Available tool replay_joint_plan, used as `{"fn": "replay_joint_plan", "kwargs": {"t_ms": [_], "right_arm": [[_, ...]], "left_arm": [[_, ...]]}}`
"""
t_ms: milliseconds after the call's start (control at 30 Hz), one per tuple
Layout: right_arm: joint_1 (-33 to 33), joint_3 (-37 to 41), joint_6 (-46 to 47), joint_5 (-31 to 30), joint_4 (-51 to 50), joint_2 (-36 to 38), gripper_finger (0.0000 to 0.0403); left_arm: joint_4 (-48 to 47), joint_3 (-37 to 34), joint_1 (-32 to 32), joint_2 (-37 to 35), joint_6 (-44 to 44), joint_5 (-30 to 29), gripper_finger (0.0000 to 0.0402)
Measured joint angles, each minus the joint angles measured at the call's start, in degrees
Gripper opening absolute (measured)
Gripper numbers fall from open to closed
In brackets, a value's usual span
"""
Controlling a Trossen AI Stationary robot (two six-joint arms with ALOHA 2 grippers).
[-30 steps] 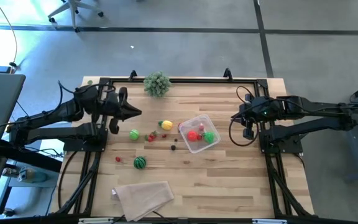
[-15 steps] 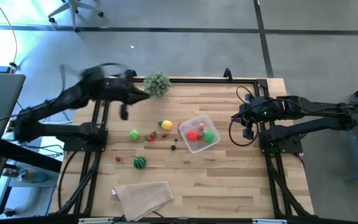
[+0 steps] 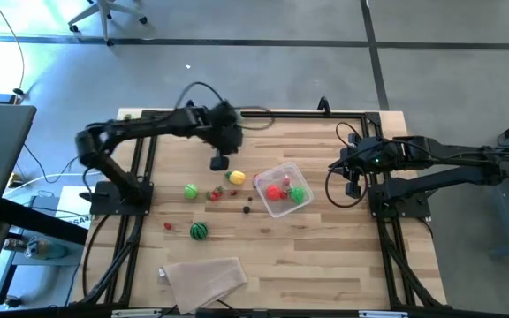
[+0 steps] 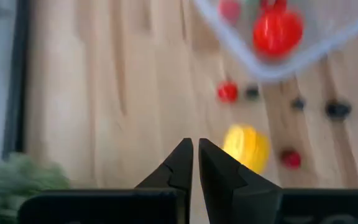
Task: Pick and placing Produce into tupperware
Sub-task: Put the pineapple into the transparent bin
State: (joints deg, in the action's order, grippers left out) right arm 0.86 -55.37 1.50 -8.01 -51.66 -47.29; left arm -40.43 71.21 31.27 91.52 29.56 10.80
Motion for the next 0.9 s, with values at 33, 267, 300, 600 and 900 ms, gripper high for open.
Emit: {"fn": "replay_joint_plan", "kwargs": {"t_ms": [33, 267, 300, 600, 900], "right_arm": [[0.0, 0.0, 0.0, 0.0, 0.0, 0.0, 0.0034], [0.0, 0.0, 0.0, 0.02, 0.0, 0.0, 0.0034], [0.0, 0.0, 0.0, 0.0, 0.0, 0.0, 0.0034], [0.0, 0.0, 0.0, 0.0, 0.0, 0.0, 0.0034], [0.0, 0.0, 0.01, 0.01, 0.01, 0.0, 0.0034]], "left_arm": [[-1.72, 0.59, -0.51, 1.37, -0.53, -0.29, 0.0017], [-6.38, 2.3, -4.68, 5.31, -2.36, -1.03, 0.0017], [-6.58, 2.28, -5.49, 5.34, -2.31, -1.7, 0.0017], [-5.61, 2.28, -12.57, 5.32, -1.31, -14.96, 0.0114], [-4.21, 2.28, -14.06, 6.41, -3.0, -13.79, 0.0218]]}}
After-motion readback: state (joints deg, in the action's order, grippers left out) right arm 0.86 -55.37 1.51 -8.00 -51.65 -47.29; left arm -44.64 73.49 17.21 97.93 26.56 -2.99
